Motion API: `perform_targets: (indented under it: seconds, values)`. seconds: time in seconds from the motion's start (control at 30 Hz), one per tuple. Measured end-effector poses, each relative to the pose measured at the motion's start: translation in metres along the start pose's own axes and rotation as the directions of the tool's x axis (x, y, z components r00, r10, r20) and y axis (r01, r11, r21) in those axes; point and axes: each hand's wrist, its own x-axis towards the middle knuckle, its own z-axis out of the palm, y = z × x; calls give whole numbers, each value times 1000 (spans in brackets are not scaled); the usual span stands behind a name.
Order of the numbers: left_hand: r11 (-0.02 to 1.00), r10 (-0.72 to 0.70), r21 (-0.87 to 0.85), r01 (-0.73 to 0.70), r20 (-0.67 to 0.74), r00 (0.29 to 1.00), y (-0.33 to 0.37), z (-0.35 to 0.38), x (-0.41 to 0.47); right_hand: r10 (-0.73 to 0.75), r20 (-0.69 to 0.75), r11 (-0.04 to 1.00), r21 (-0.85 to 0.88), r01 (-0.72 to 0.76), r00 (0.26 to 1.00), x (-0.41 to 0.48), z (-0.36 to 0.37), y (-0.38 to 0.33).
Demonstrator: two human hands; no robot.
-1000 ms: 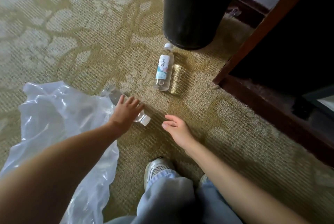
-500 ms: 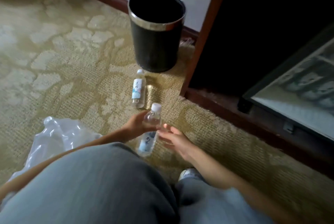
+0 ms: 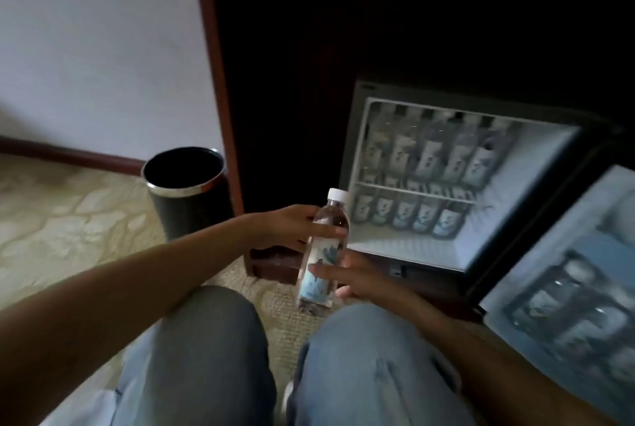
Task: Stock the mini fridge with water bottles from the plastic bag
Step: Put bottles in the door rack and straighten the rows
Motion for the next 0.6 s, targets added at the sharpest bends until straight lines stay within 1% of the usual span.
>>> perform_targets:
  seconds: [0.17, 0.23, 0.3, 0.37, 0.43, 0.5, 0.6]
  values:
    - [995, 67, 76, -64, -41, 997, 86, 68, 32, -63, -199, 974, 203, 104, 978, -53, -69, -6]
    - [992, 76, 108, -71, -46, 996, 109, 93, 49, -48, -285, 955, 268, 128, 957, -64, -96, -6]
    - [995, 66, 82, -61, -56, 996, 125, 112, 67, -44, -337, 937, 313, 156, 940, -69, -123, -4]
    - [999, 44, 33, -42, -72, 996, 135, 128, 87, -48, -360, 923, 341, 179, 932, -72, -147, -1]
    - [998, 20, -60, -26, -97, 995, 138, 140, 109, -56, -361, 911, 363, 196, 931, -70, -166, 4]
    - [990, 2, -136, -19, -123, 992, 134, 143, 130, -78, -336, 892, 396, 217, 938, -63, -181, 8]
    - [980, -4, -198, -26, -152, 988, 121, 139, 159, -89, -291, 849, 478, 225, 953, -44, -191, 13]
